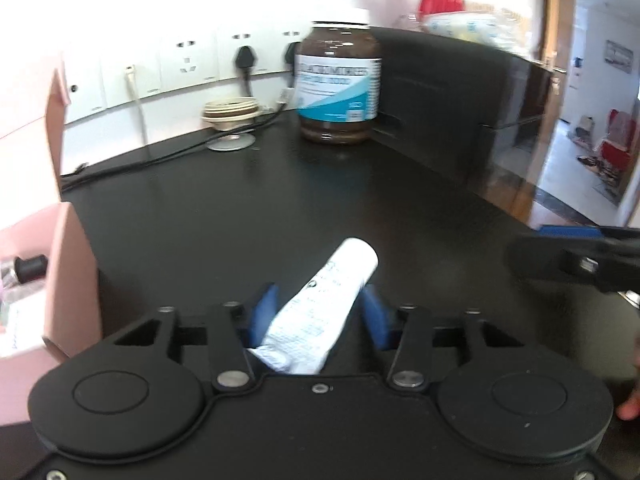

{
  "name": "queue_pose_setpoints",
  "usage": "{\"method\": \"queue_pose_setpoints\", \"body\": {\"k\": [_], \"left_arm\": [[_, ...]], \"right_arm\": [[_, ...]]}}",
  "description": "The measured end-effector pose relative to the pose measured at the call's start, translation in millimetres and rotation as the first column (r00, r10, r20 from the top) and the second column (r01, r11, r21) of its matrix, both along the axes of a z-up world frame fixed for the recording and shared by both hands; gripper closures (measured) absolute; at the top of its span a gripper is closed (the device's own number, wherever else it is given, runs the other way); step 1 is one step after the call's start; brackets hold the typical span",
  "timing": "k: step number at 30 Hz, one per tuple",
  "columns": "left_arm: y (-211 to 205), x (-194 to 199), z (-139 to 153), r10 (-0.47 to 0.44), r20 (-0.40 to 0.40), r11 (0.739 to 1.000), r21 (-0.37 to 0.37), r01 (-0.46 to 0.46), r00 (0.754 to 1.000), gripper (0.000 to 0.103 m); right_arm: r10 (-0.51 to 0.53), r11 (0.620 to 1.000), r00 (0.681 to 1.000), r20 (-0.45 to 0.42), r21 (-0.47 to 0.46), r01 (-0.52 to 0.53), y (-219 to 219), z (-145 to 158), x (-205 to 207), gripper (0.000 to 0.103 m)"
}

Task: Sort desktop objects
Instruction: 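Carry the white tube over the pink box with the left gripper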

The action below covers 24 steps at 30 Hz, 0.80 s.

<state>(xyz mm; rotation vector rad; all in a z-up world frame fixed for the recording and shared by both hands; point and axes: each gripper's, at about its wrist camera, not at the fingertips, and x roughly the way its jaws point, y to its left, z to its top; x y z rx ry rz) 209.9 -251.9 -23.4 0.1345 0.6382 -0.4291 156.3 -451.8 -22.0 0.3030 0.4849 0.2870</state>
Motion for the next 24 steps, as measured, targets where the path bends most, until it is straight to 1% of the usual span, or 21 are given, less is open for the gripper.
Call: {"method": "queue_pose_setpoints", "body": {"k": [2,4,5,7,8,9,14,16,17,22,24], "left_arm": [[-1.1,-2.0,0.8,-0.050,0.001,0.999,0.011,0.050,0.999,0.068],[0.4,-1.0,1.7,-0.084,0.005,0.996,0.019,0.084,0.996,0.069],[1.1,-0.4,1.6,-0.092,0.012,0.995,0.030,0.092,0.996,0.068],[2.3,3.2,1.4,-0.098,0.023,0.994,0.051,0.096,0.995,0.059],[2.3,5.8,1.6,-0.092,0.021,0.994,0.055,0.090,0.996,0.056],[1.4,9.2,1.3,-0.090,0.014,0.995,0.049,0.090,0.996,0.058],[-4.6,22.9,0.7,-0.100,0.001,0.995,0.032,0.099,0.995,0.057],[-6.6,24.5,0.4,-0.107,-0.001,0.994,0.021,0.107,0.994,0.063],[-7.7,24.5,0.5,-0.113,0.001,0.993,0.019,0.113,0.994,0.076],[-4.3,13.0,-0.2,-0.144,0.026,0.989,0.024,0.143,0.989,0.076],[0.7,5.6,3.0,-0.152,0.061,0.988,0.019,0.151,0.987,0.076]], "right_arm": [[0.005,1.000,1.000,0.003,-0.003,-0.005,0.8,0.2,-0.7,0.001],[0.010,1.000,1.000,0.001,-0.005,-0.010,1.4,0.2,-0.1,0.001],[0.012,1.000,1.000,-0.001,-0.004,-0.012,1.5,0.1,0.3,0.001],[0.012,1.000,1.000,0.000,-0.003,-0.012,1.5,0.2,0.1,0.001],[0.012,1.000,1.000,0.001,-0.002,-0.012,1.3,0.1,-0.2,0.001],[0.012,1.000,1.000,0.002,-0.001,-0.012,1.2,0.0,-0.4,0.001],[0.008,1.000,1.000,0.000,0.004,-0.008,0.8,-0.5,-0.3,0.001],[0.008,1.000,1.000,-0.003,0.007,-0.007,0.5,-0.9,0.1,0.001],[0.007,1.000,1.000,-0.006,0.008,-0.007,0.3,-1.1,0.4,0.001],[0.007,1.000,1.000,-0.011,0.015,-0.007,-0.9,-2.0,0.4,0.001],[0.008,1.000,1.000,-0.015,0.015,-0.008,-1.0,-2.3,1.2,0.001]]}}
